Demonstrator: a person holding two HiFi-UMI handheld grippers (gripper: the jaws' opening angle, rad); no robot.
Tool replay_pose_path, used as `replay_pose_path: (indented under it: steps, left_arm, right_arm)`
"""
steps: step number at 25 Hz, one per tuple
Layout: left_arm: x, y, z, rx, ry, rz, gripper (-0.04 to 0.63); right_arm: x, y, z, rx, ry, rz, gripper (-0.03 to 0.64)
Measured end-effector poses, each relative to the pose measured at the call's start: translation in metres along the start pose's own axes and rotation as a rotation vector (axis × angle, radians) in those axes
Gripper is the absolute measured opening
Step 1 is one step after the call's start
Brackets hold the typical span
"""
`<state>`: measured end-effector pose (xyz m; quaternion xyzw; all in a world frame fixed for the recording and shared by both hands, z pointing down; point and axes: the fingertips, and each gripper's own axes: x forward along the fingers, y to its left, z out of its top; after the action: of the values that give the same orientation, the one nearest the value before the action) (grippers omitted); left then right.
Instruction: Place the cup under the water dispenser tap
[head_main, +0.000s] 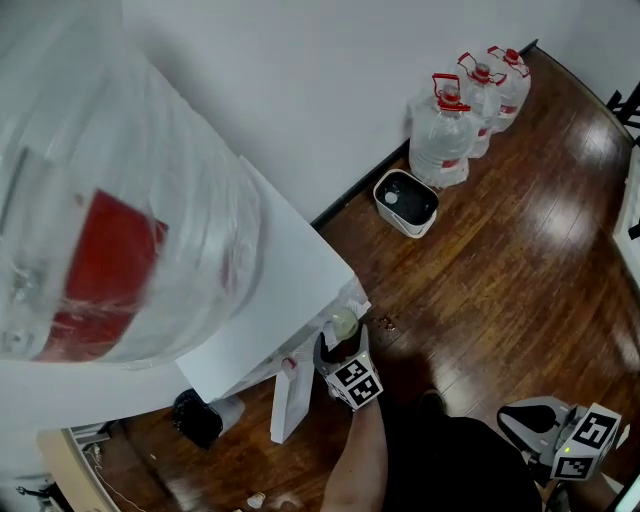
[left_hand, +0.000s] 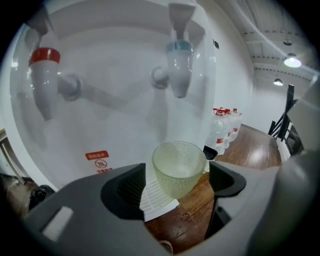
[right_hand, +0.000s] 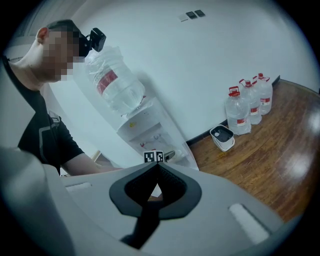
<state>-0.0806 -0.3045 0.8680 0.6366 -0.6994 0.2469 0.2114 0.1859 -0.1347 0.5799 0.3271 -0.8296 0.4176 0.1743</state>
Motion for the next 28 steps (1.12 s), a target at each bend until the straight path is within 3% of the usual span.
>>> replay_pose_path:
  steps: [5,8,12,17,20,22,24,28]
  left_arm:
    - [-0.044,0.010,0.005,0.042,0.056,-0.042,0.592]
    - [-0.124,0.008,0.007,0.128,0.071,-0.136,0.587]
    - [-0.246,0.030,0.015,0.124,0.061,-0.197,0.529]
    - [-0.369,0.057,0.056,0.179,-0.093,-0.223,0.490]
    - [-0.409,0.070,0.095,0.179,-0.192,-0.227,0.468]
    - [-0.427,0.074,0.124,0.170,-0.255,-0.259,0.393]
    - [-0.448,0.077,0.149,0.140,-0.314,-0.330,0.391]
    - [-0.512,0.074,0.187,0.041,-0.402,-0.642,0.388]
  right_arm:
    - [-0.028,0.027,0.016,-0.028,-0.058,0.013,0.000]
    - [-0.043,0.054,0.032,-0.048,-0.093,0.064,0.000]
    - [-0.060,0.092,0.049,-0.083,-0.156,0.142,0.000]
    - [-0.077,0.144,0.040,-0.125,-0.190,0.177,0.000]
    - [-0.081,0.168,0.045,-0.160,-0.213,0.182,0.000]
    - [-0.078,0.183,0.058,-0.182,-0.231,0.188,0.000]
    - [-0.074,0.203,0.069,-0.199,-0.257,0.195,0.000]
    - [-0.065,0.249,0.072,-0.200,-0.308,0.214,0.000]
